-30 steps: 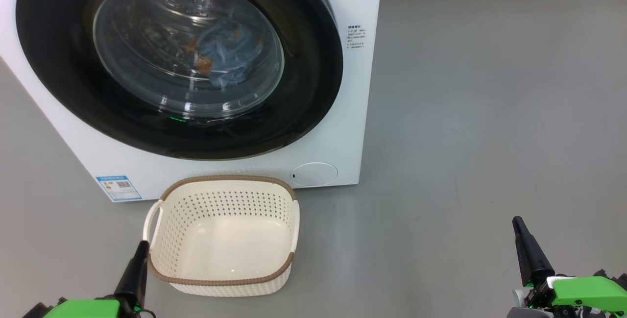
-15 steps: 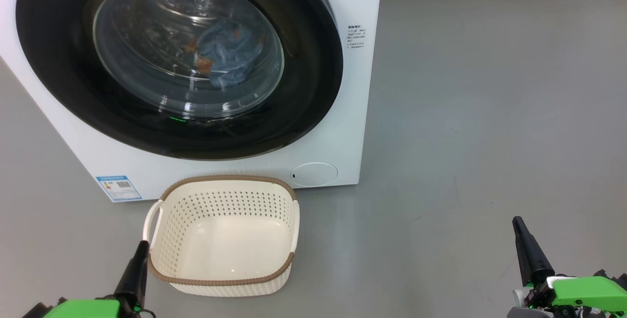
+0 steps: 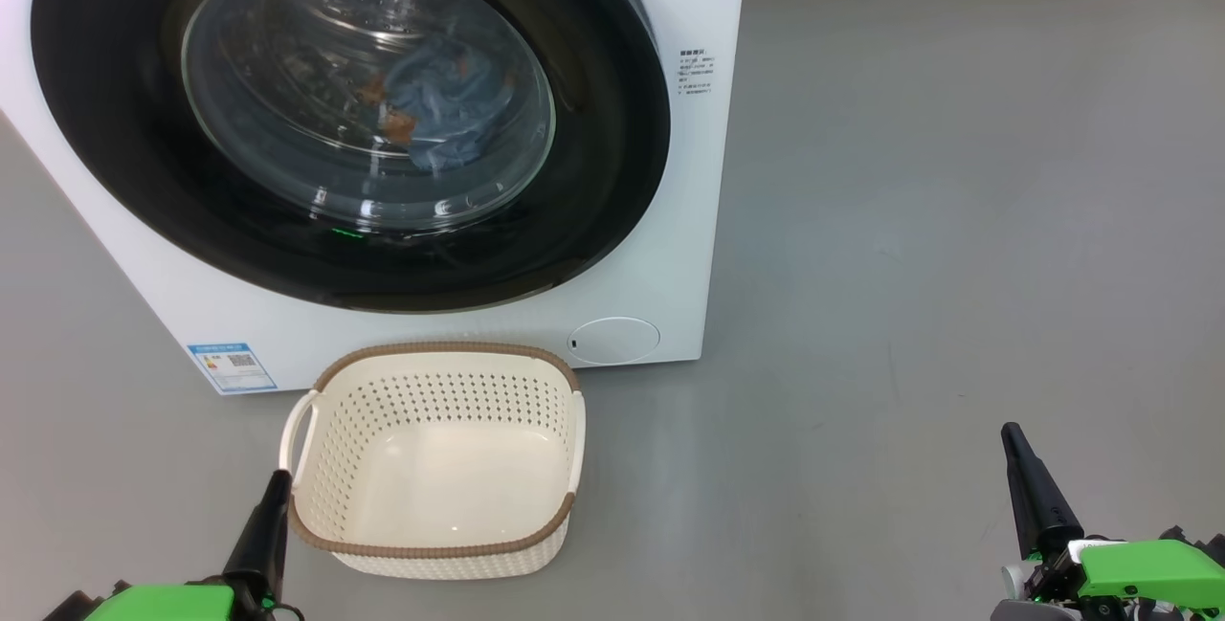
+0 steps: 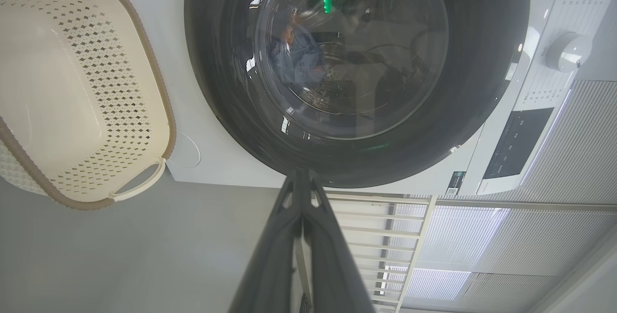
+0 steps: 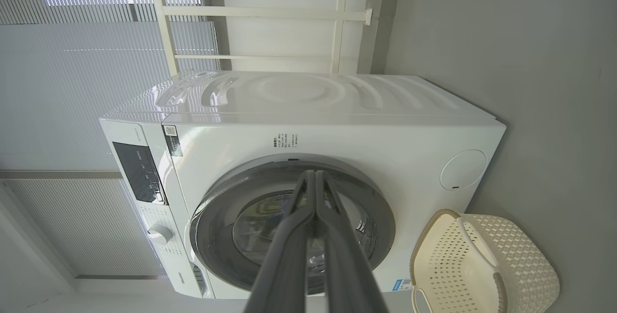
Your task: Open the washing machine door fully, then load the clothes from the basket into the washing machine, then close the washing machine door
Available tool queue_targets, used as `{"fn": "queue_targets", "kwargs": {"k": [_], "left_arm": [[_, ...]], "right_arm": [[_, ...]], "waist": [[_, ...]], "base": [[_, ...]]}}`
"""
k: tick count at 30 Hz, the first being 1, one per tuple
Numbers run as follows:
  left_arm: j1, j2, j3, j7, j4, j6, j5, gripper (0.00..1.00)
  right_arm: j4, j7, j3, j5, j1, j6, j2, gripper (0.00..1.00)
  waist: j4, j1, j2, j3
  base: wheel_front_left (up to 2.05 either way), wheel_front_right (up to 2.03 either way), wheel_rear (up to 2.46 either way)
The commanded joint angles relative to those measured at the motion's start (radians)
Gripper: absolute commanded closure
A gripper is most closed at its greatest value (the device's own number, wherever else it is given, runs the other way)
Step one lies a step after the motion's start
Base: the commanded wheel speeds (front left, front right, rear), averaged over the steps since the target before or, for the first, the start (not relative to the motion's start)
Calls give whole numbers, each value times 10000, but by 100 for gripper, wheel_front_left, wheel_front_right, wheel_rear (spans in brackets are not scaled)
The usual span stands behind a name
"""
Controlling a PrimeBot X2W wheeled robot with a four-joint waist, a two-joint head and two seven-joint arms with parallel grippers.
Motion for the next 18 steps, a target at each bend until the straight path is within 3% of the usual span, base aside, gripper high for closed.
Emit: {"fn": "queue_targets", "kwargs": {"k": [1, 18], "left_arm": [[-419, 200, 339, 58, -198, -71, -74, 100], [-419, 200, 339, 58, -198, -71, -74, 100]], "right_arm": [[-245, 85, 218, 23, -411, 17, -32, 100], [-245, 86, 217, 22, -411, 17, -31, 100]], "waist": [[0, 0, -1, 0], [0, 0, -1, 0]], "base": [[0, 0, 0], [0, 0, 0]]}}
